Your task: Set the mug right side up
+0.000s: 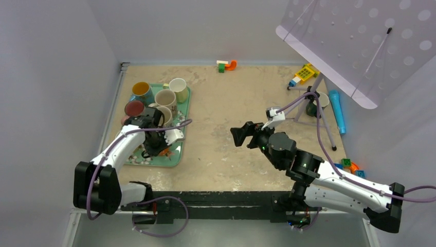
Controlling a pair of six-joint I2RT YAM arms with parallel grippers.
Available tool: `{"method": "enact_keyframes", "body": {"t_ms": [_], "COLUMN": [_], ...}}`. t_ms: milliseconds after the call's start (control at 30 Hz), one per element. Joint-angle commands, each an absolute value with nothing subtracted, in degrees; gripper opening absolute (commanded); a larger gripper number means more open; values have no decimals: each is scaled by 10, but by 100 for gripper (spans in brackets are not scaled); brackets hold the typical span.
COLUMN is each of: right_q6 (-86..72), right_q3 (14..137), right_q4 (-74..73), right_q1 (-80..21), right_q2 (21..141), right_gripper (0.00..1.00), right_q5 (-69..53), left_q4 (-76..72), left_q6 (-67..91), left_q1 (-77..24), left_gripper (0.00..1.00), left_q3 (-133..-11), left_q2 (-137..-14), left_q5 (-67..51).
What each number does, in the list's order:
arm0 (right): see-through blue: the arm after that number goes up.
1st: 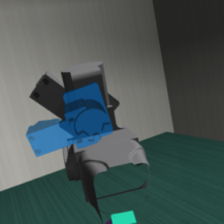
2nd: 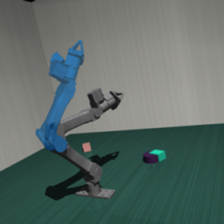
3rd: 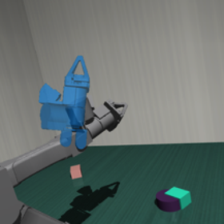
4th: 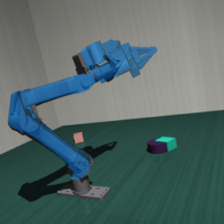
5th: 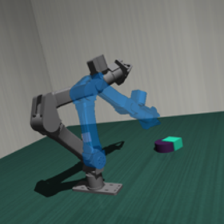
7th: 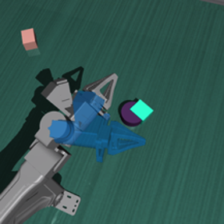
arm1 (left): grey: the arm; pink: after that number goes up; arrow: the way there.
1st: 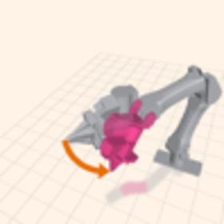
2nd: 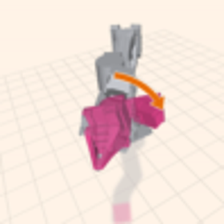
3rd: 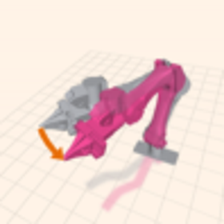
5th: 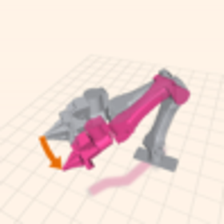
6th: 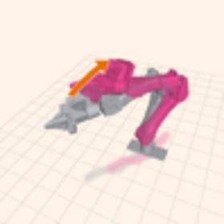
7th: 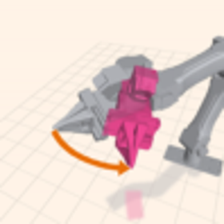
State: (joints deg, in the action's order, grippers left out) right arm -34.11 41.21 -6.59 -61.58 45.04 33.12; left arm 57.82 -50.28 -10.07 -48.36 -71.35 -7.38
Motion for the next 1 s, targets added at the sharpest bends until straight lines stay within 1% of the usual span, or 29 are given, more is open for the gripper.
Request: {"method": "enact_keyframes", "body": {"t_ms": [0,33,67,100,133,167,233,300,333,433,500,567,667,733,800,967], "right_q6": [-355,-355,-354,-354,-353,-352,-352,-352,-352,-350,-353,-360,-342,-329,-324,-310], "right_q3": [406,407,409,410,411,411,411,409,407,399,389,374,341,331,327,319], "right_q4": [-81,-83,-85,-86,-88,-91,-98,-104,-107,-110,-115,-120,-106,-102,-105,-134], "right_q1": [-612,-611,-611,-611,-611,-610,-610,-608,-606,-588,-565,-525,-427,-366,-338,-333], "right_q2": [444,444,443,443,442,442,440,438,438,439,439,435,436,440,433,382], "right_gripper": [98,98,98,98,98,98,98,98,98,98,99,98,99,99,98,98], "right_q5": [361,362,362,363,363,365,370,374,376,379,380,379,355,331,325,340], "left_q4": [529,529,530,531,532,538,557,579,583,601,589,535,427,383,358,331], "left_q6": [-525,-524,-522,-522,-522,-519,-513,-500,-483,-418,-365,-271,-129,-55,-19,7], "left_q1": [-125,-127,-127,-127,-127,-127,-126,-126,-126,-126,-126,-122,-92,-50,-41,-42], "left_gripper": [0,0,2,10,23,39,79,98,100,100,100,100,100,100,100,100], "left_q3": [-454,-452,-452,-453,-455,-461,-482,-513,-531,-589,-619,-625,-606,-595,-574,-495], "left_q2": [-730,-732,-731,-728,-719,-707,-670,-627,-607,-564,-542,-516,-468,-445,-427,-400], "left_q5": [-43,-41,-40,-39,-42,-48,-76,-112,-126,-171,-177,-139,11,64,98,159]}}
